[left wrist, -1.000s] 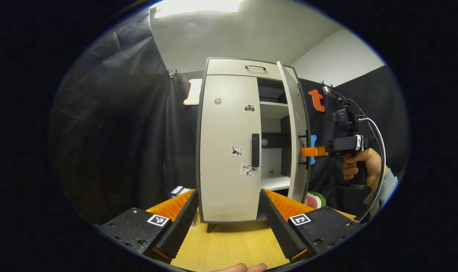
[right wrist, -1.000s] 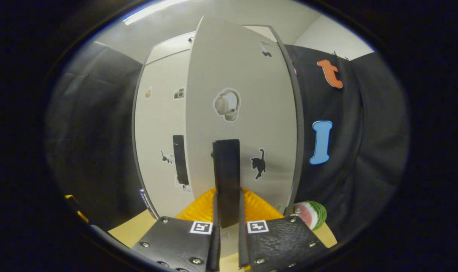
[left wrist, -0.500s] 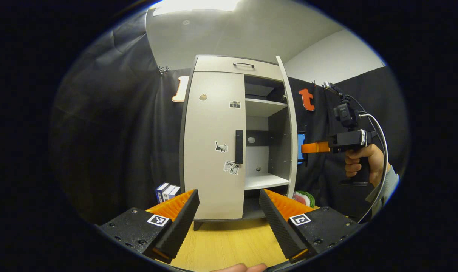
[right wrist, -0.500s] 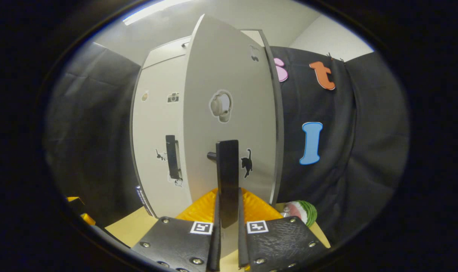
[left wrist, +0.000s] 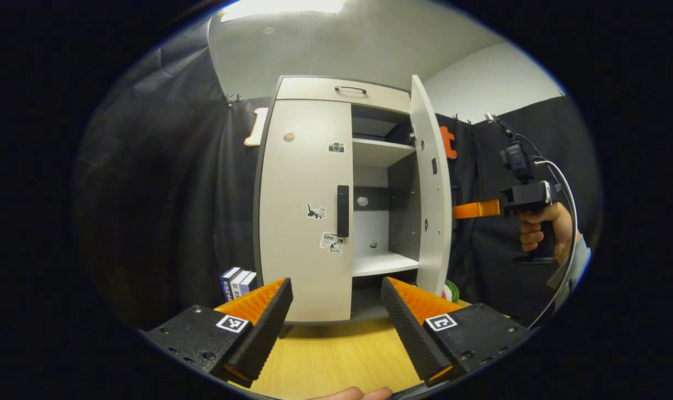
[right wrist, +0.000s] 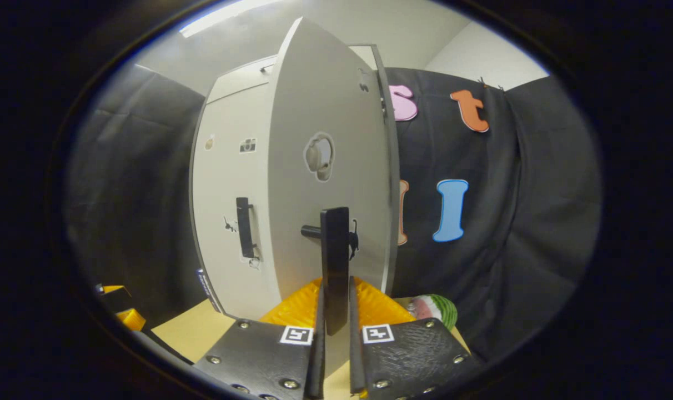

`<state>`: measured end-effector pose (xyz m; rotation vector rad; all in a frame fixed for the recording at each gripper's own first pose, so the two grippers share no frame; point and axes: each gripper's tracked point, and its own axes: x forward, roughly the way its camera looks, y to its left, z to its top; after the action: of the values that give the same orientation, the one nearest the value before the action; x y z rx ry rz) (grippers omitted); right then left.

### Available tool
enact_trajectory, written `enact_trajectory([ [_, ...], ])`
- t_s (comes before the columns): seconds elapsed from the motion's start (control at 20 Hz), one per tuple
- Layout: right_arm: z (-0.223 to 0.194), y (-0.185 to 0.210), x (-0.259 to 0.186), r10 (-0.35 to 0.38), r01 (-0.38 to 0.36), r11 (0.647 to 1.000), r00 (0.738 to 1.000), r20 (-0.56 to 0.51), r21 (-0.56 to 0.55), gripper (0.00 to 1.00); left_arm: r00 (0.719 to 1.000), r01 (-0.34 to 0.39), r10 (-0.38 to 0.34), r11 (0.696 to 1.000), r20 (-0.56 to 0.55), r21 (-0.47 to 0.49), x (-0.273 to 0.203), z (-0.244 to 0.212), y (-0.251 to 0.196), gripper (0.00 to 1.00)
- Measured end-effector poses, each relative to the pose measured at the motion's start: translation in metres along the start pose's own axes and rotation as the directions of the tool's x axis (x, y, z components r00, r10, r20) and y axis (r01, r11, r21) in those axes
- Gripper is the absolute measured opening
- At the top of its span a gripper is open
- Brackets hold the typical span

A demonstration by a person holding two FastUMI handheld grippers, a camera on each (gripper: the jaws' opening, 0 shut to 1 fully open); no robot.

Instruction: Open the right door of the double-door shoe cabinet with the right hand, and open the left door with the left hand.

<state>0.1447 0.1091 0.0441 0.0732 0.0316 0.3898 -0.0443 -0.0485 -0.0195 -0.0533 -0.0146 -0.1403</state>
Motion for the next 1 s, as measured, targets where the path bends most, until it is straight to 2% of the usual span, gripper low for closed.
enact_trajectory([
  [0.1,0.002,-0.017,-0.004,-0.026,0.026,1.000,1.000,0.009,0.005,0.18,1.000,-0.019,0.019,1.000,-0.008,-0.002,0.003,-0.004,0.007,0.99],
  [0.15,0.001,-0.028,-0.009,-0.049,0.049,0.999,0.999,0.017,0.010,0.07,1.000,-0.023,0.023,1.000,-0.011,-0.010,0.007,-0.005,0.009,1.00],
  [0.35,0.004,-0.087,-0.011,-0.181,0.180,0.983,0.983,0.023,0.037,0.07,0.999,-0.043,0.042,0.998,-0.033,-0.036,0.016,-0.013,0.017,1.00],
  [0.4,0.000,-0.093,0.003,-0.133,0.132,0.989,0.991,0.021,0.065,0.01,0.998,-0.052,0.051,0.998,-0.038,-0.035,0.018,-0.014,0.020,1.00],
  [0.5,0.001,-0.089,-0.001,-0.050,0.047,0.990,0.999,0.021,0.135,0.03,0.998,-0.058,0.056,0.998,-0.042,-0.029,0.023,-0.016,0.021,1.00],
  [0.55,0.001,-0.093,0.001,-0.037,0.033,0.990,0.999,0.031,0.140,0.03,0.997,-0.056,0.054,0.998,-0.047,-0.027,0.026,-0.018,0.020,1.00],
  [0.7,0.000,-0.095,-0.001,-0.045,0.042,0.994,0.998,0.031,0.099,0.03,0.996,-0.062,0.061,0.998,-0.069,-0.017,0.034,-0.024,0.023,1.00],
  [0.9,-0.006,-0.095,-0.009,-0.072,0.069,0.992,0.997,0.021,0.108,0.03,0.995,-0.076,0.076,0.997,-0.070,0.002,0.047,-0.024,0.024,1.00],
  [0.95,-0.007,-0.100,-0.009,-0.087,0.084,0.992,0.996,0.034,0.093,0.05,0.995,-0.077,0.077,0.997,-0.062,-0.006,0.054,-0.022,0.025,1.00],
  [1.0,-0.007,-0.108,-0.018,-0.123,0.119,0.990,0.991,0.045,0.077,0.13,0.997,-0.052,0.051,0.998,-0.050,-0.026,0.062,-0.019,0.020,1.00],
])
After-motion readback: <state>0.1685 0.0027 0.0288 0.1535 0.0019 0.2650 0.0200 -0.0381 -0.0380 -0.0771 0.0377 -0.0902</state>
